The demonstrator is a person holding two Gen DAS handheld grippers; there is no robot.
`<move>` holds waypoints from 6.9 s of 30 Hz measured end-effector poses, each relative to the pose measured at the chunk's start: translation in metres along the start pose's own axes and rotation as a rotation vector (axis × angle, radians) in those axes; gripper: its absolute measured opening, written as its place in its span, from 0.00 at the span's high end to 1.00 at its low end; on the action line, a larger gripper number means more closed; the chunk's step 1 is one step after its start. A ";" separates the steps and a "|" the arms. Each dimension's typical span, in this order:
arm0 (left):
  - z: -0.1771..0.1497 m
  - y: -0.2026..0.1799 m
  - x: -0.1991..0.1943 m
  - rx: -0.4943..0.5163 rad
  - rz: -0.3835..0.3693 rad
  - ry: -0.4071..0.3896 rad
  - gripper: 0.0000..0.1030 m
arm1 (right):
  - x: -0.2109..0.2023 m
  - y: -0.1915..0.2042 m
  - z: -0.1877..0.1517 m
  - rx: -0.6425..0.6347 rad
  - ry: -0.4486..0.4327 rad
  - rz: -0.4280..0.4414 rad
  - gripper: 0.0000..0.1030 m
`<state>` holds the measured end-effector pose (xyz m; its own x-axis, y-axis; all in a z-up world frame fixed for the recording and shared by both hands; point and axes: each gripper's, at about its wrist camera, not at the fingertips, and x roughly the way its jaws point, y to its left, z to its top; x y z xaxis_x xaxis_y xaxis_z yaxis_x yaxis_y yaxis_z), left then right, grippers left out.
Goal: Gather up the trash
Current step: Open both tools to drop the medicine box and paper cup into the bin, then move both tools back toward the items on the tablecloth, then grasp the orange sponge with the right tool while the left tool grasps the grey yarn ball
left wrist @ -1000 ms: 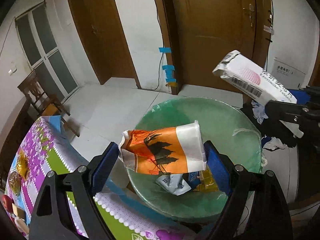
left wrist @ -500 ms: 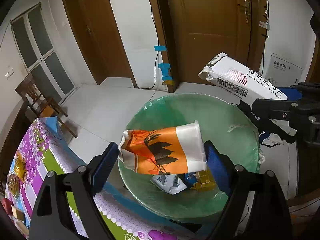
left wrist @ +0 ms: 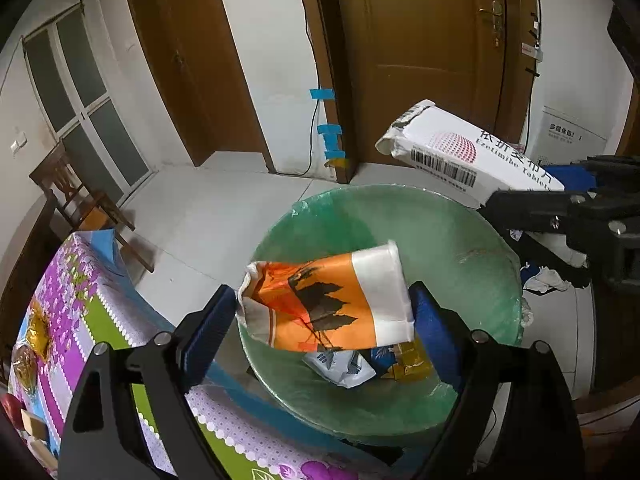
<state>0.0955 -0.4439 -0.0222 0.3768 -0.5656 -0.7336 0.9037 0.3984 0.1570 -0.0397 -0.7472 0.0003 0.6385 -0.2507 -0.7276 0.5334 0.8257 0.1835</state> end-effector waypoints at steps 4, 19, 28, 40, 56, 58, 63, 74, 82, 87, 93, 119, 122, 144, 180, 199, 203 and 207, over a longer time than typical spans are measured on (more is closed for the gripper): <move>-0.004 0.011 0.007 -0.051 -0.011 0.038 0.08 | 0.010 -0.003 0.005 0.012 0.012 -0.009 0.27; -0.009 0.001 -0.003 -0.031 0.054 -0.012 0.08 | 0.012 -0.005 -0.005 0.022 0.007 -0.036 0.27; -0.014 0.002 -0.007 -0.025 0.089 -0.026 0.08 | 0.008 -0.006 -0.007 0.017 -0.001 -0.048 0.27; -0.025 0.009 -0.023 -0.049 0.188 -0.074 0.08 | -0.009 -0.002 -0.015 0.042 -0.123 -0.099 0.26; -0.047 0.030 -0.057 -0.112 0.298 -0.133 0.08 | -0.037 0.041 -0.025 -0.036 -0.282 -0.151 0.22; -0.051 0.035 -0.060 -0.123 0.304 -0.132 0.08 | -0.039 0.047 -0.027 -0.049 -0.294 -0.150 0.20; -0.063 0.046 -0.067 -0.148 0.330 -0.129 0.08 | -0.039 0.066 -0.026 -0.083 -0.310 -0.146 0.20; -0.086 0.072 -0.087 -0.206 0.379 -0.136 0.08 | -0.038 0.103 -0.025 -0.114 -0.332 -0.102 0.15; -0.112 0.103 -0.106 -0.281 0.421 -0.130 0.08 | -0.028 0.147 -0.024 -0.164 -0.332 -0.044 0.12; -0.140 0.128 -0.117 -0.351 0.451 -0.109 0.08 | -0.020 0.178 -0.024 -0.188 -0.325 0.009 0.11; -0.177 0.164 -0.137 -0.441 0.496 -0.088 0.08 | 0.000 0.222 -0.027 -0.217 -0.286 0.081 0.10; -0.369 0.376 -0.261 -1.126 1.039 -0.089 0.08 | 0.209 0.675 0.000 -0.588 0.288 0.477 0.48; -0.377 0.380 -0.257 -1.156 0.995 -0.053 0.08 | 0.210 0.675 -0.016 -0.704 0.292 0.376 0.40; -0.378 0.372 -0.250 -1.158 0.944 -0.038 0.07 | 0.009 0.343 -0.116 -0.408 0.033 0.619 0.18; -0.372 0.374 -0.243 -1.112 0.879 -0.027 0.07 | 0.070 0.461 -0.133 -0.710 0.146 0.656 0.70; -0.340 0.250 -0.272 -0.750 0.396 -0.094 0.07 | 0.005 0.357 -0.148 -0.473 0.034 0.641 0.70; -0.327 0.221 -0.259 -0.658 0.369 -0.070 0.06 | 0.006 0.361 -0.155 -0.494 0.042 0.631 0.70; -0.328 0.217 -0.227 -0.646 0.357 0.041 0.06 | 0.003 0.363 -0.158 -0.497 0.046 0.639 0.70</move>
<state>0.1395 0.0080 -0.0387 0.6065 -0.2994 -0.7366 0.4225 0.9061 -0.0204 0.0684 -0.3689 -0.0398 0.7074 0.3577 -0.6096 -0.2430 0.9330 0.2655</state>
